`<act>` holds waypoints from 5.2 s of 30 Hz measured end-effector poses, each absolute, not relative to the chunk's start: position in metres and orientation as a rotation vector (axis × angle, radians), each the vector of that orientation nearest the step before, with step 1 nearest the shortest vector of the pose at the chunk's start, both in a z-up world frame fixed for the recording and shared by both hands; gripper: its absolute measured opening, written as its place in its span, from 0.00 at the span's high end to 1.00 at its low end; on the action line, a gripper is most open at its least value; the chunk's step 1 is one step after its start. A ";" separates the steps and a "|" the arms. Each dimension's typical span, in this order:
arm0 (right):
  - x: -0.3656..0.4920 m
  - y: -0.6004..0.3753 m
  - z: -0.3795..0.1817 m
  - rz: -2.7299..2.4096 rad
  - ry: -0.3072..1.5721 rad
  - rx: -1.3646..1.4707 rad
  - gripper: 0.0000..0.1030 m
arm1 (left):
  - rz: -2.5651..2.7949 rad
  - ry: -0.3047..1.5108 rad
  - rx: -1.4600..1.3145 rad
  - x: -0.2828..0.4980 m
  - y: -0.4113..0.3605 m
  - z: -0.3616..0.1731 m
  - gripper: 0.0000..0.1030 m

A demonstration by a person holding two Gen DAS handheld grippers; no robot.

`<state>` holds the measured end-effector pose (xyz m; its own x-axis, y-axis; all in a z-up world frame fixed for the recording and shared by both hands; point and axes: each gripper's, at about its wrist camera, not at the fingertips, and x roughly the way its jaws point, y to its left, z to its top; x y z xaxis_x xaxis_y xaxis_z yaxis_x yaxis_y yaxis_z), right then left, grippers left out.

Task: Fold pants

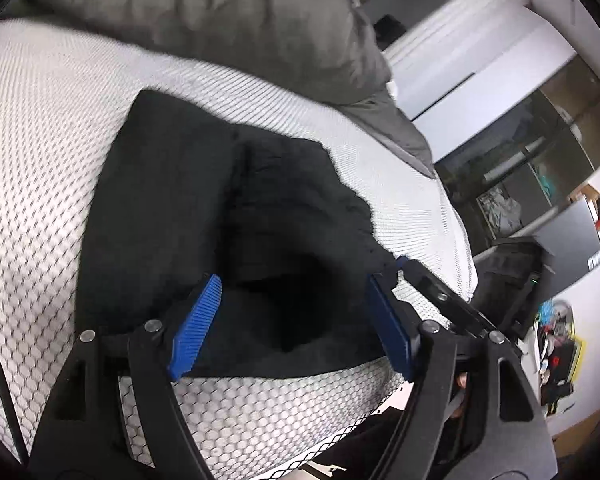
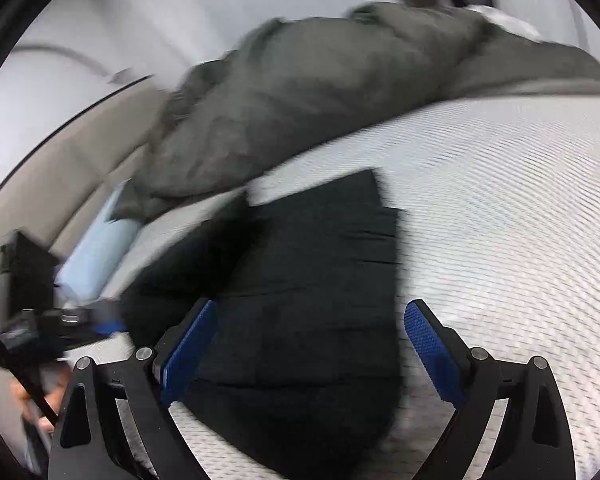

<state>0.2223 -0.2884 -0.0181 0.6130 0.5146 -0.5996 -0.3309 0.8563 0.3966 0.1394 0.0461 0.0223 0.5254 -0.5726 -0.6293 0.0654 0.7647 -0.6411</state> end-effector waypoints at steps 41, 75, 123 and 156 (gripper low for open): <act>0.213 -0.306 -0.038 0.585 0.815 0.299 0.35 | -0.092 1.035 -0.560 0.205 0.059 -0.051 0.31; 0.219 -0.326 -0.037 0.521 0.815 0.222 0.88 | -0.084 1.040 -0.511 0.179 0.087 -0.045 0.31; 0.180 -0.258 -0.020 0.488 0.699 0.026 0.60 | -0.133 0.828 -0.168 0.153 0.024 -0.010 0.30; 0.274 -0.202 -0.058 0.401 0.957 -0.319 0.77 | -0.135 0.982 -0.118 0.241 0.022 -0.042 0.30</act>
